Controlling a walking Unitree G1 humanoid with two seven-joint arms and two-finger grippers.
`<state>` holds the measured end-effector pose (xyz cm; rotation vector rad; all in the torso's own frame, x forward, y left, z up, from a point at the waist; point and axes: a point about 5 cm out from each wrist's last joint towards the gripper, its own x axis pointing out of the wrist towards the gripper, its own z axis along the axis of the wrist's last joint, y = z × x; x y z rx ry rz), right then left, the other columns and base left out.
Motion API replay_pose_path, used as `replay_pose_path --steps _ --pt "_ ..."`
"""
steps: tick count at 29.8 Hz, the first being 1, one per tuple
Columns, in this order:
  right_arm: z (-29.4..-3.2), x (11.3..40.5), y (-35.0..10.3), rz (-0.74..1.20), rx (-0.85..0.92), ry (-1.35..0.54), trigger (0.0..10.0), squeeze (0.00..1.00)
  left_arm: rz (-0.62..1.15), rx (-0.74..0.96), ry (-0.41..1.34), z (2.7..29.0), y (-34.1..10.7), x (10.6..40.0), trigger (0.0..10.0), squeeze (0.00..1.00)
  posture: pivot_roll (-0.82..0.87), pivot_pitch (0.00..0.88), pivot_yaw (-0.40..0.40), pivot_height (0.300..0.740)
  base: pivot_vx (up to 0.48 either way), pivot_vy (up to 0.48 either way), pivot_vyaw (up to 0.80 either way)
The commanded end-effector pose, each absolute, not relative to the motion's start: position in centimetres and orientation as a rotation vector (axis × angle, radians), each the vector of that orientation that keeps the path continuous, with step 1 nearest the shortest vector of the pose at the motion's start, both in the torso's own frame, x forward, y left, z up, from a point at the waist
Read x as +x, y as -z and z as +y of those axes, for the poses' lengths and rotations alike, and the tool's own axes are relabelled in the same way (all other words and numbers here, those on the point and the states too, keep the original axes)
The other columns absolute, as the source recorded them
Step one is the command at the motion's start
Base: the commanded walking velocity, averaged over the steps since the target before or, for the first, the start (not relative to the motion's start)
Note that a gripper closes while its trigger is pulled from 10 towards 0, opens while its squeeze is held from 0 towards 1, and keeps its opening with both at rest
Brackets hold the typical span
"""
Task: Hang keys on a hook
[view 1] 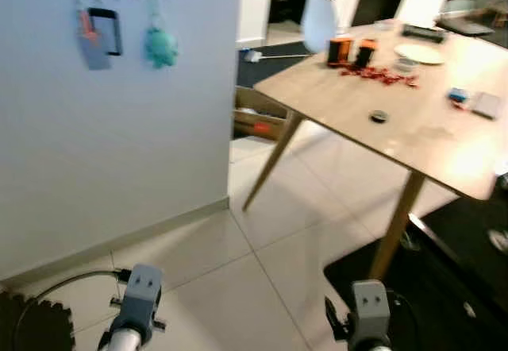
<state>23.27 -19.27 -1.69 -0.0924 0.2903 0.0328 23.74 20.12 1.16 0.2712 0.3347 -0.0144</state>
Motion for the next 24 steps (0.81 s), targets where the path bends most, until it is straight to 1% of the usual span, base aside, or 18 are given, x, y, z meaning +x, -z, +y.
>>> replay_pose_path --steps 1,24 --pt "-19.67 22.72 2.06 0.307 -0.096 -0.022 10.0 0.0 0.362 0.27 0.025 19.84 -0.58 23.23 10.0 0.0 0.09 0.159 -0.002 0.74 0.0 0.0 -0.79" --pt "-19.65 22.84 2.01 0.307 -0.1 -0.027 10.0 0.0 0.368 0.271 0.022 19.93 -0.43 23.19 10.0 0.0 0.09 0.155 -0.006 0.74 0.0 0.0 -0.79"
